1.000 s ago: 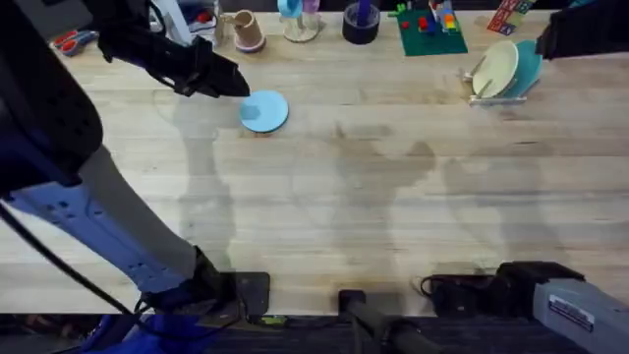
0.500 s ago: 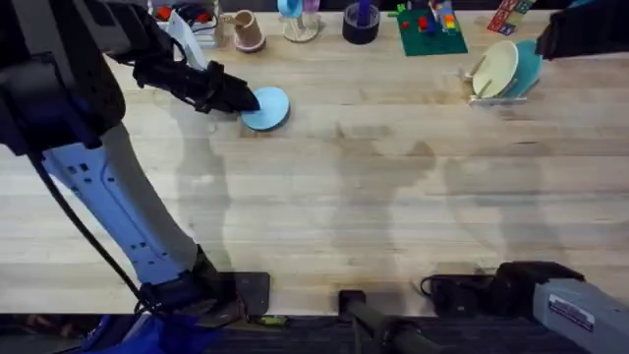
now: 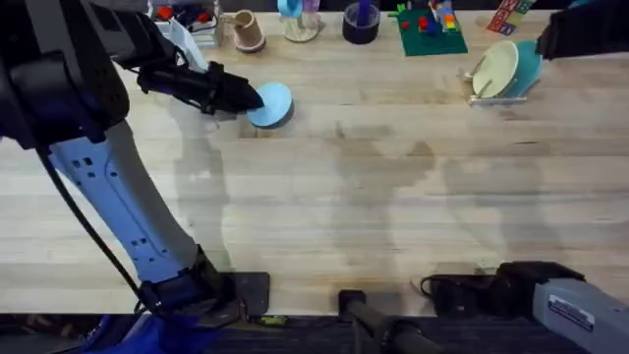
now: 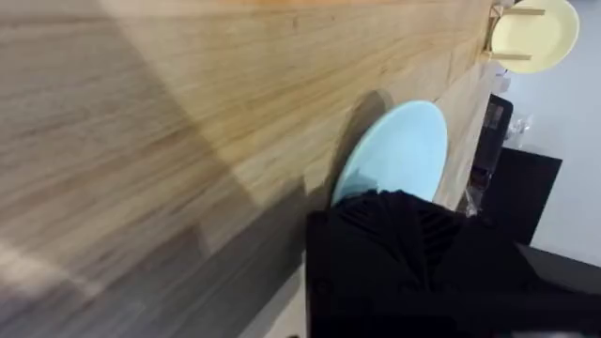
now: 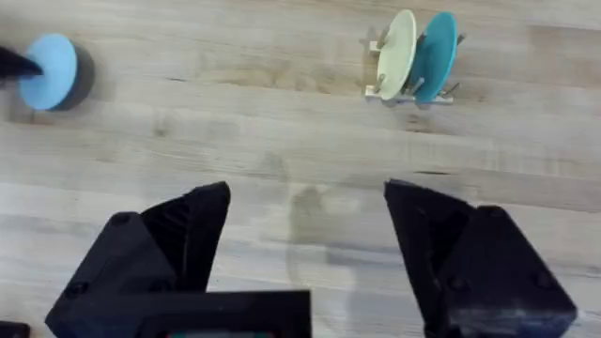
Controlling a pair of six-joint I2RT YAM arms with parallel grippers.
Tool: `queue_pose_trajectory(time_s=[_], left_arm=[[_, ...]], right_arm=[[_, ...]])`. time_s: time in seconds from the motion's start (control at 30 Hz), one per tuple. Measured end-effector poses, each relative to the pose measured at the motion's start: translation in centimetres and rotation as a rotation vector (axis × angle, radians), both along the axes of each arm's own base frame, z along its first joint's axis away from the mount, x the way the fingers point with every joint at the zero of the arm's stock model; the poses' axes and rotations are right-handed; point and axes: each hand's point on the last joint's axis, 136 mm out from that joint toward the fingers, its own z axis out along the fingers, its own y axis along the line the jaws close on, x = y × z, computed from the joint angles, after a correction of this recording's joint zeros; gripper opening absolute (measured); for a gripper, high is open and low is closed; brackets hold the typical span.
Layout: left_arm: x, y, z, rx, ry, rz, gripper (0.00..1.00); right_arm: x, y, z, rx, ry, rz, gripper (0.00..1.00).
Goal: Pick up the plates from the table one by one and place each into a slot on the dish rack.
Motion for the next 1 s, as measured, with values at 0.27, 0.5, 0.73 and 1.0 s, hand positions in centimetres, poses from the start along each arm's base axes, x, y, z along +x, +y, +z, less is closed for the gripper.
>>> queue_pose_trajectory(time_s=[0.27, 0.5, 0.73, 1.0], left_arm=[[0.0, 0.0, 0.0, -0.001, 0.002, 0.000, 0.041], [-0.1, 0.0, 0.2, 0.009, 0.001, -0.004, 0.041], [-1.4, 0.1, 2.0, 0.111, 0.012, -0.038, 0.041], [-2.4, 0.2, 6.3, 0.155, -0.037, -0.038, 0.041]], right_arm=[[0.0, 0.0, 0.0, 0.000, 0.000, 0.000, 0.995], [0.0, 0.0, 0.0, 0.000, 0.000, 0.000, 0.995], [0.0, 0.0, 0.0, 0.000, 0.000, 0.000, 0.995], [0.0, 0.0, 0.0, 0.000, 0.000, 0.000, 0.995]])
